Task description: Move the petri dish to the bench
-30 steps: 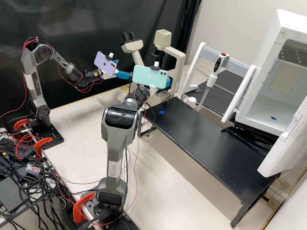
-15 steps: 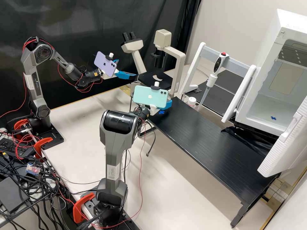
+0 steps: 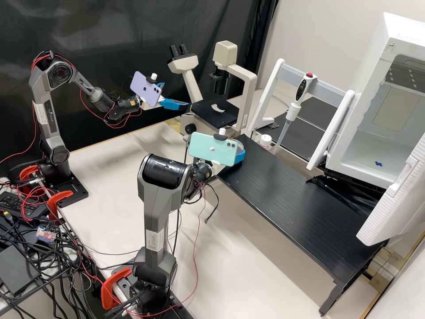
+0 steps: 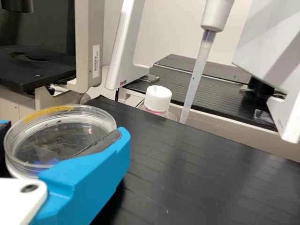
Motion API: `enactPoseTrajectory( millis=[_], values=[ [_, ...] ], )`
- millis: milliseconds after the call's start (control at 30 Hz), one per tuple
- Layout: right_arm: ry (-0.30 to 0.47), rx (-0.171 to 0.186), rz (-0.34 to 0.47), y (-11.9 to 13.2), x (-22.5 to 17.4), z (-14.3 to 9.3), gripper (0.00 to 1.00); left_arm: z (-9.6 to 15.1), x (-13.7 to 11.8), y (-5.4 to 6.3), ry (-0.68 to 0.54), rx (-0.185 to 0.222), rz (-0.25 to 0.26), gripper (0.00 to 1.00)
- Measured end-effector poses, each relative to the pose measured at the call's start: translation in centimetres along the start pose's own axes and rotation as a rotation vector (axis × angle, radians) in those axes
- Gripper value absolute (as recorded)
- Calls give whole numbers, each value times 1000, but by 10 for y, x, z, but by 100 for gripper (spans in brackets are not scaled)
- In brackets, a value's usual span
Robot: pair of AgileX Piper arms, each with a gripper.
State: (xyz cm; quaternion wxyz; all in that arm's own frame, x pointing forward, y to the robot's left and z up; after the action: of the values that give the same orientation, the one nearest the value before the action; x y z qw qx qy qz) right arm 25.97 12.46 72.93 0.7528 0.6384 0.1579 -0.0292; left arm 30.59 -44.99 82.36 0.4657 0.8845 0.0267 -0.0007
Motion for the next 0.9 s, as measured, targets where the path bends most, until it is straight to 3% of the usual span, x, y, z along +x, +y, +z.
enactPoseTrajectory(
  millis=[467,500,800,900],
  values=[
    [41,42,-32,4,-26,6,0,0,0,0,0,0,0,100],
    [46,44,-37,3,-28,6,100,0,0,0,0,0,0,100],
    [58,32,-41,2,-29,3,100,0,0,0,0,0,0,100],
    [60,4,-36,2,-32,2,100,0,0,0,0,0,0,100]
  ],
)
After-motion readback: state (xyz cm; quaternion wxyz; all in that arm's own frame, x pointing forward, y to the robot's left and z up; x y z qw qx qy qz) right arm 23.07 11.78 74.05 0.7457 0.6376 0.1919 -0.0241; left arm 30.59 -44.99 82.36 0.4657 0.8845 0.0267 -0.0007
